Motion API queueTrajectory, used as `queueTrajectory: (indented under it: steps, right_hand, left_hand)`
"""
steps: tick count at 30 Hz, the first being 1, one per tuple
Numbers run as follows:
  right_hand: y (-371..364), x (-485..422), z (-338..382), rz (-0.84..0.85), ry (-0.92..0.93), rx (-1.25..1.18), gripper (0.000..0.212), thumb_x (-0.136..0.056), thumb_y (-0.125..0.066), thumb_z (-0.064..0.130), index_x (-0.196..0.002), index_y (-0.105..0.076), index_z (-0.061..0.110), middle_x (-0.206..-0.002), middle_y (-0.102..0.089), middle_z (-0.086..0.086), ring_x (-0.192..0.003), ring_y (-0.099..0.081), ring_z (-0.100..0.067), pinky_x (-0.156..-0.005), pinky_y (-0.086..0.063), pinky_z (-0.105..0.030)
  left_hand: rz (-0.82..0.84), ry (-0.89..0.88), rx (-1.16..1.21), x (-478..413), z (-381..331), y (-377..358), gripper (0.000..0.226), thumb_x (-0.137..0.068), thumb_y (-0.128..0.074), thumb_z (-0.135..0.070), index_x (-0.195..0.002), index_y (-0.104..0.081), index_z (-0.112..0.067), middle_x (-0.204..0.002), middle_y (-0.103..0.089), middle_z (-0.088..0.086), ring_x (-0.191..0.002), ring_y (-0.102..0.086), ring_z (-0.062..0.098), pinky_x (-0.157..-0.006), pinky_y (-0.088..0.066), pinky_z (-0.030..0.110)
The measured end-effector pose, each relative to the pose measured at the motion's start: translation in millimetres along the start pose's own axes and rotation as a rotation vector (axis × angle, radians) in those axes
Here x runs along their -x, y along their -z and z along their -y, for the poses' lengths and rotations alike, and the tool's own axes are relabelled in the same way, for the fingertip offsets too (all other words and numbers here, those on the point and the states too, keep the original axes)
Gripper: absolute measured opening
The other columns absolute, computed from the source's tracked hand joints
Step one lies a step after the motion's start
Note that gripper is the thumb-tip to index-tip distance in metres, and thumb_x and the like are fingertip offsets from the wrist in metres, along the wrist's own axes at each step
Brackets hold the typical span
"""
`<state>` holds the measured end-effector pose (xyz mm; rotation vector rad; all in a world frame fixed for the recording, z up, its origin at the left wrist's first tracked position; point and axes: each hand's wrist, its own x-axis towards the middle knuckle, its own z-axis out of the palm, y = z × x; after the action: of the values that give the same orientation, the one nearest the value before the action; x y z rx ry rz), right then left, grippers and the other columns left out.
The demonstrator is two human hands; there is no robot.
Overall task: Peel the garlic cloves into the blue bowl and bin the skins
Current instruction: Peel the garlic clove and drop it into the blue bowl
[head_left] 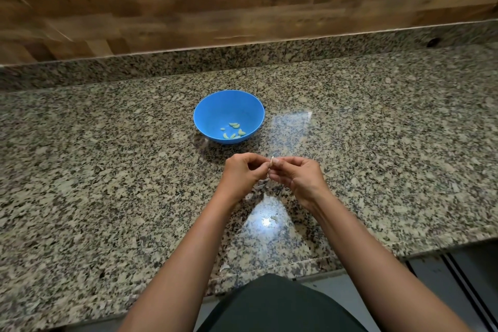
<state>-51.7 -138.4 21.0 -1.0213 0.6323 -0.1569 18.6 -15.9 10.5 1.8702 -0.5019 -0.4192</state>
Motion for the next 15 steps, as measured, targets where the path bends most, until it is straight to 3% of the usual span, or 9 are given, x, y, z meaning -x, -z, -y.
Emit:
queueTrajectory:
  steps: [15]
  right_hand:
    - [0.6,1.6,-3.6,-0.002,-0.007,-0.027,0.002,-0.082,-0.063,-0.003,-0.08,-0.063,-0.006,-0.068,-0.068,-0.013,-0.056,-0.066,-0.017,-0.059,-0.057,-0.024]
  left_hand:
    - [-0.022,0.01,-0.006,-0.3,2.9,-3.0,0.009,-0.085,-0.067,-0.012,-0.091,-0.071,-0.006,-0.078,-0.071,0.008,-0.07,-0.068,0.018,-0.069,-0.058,0.028]
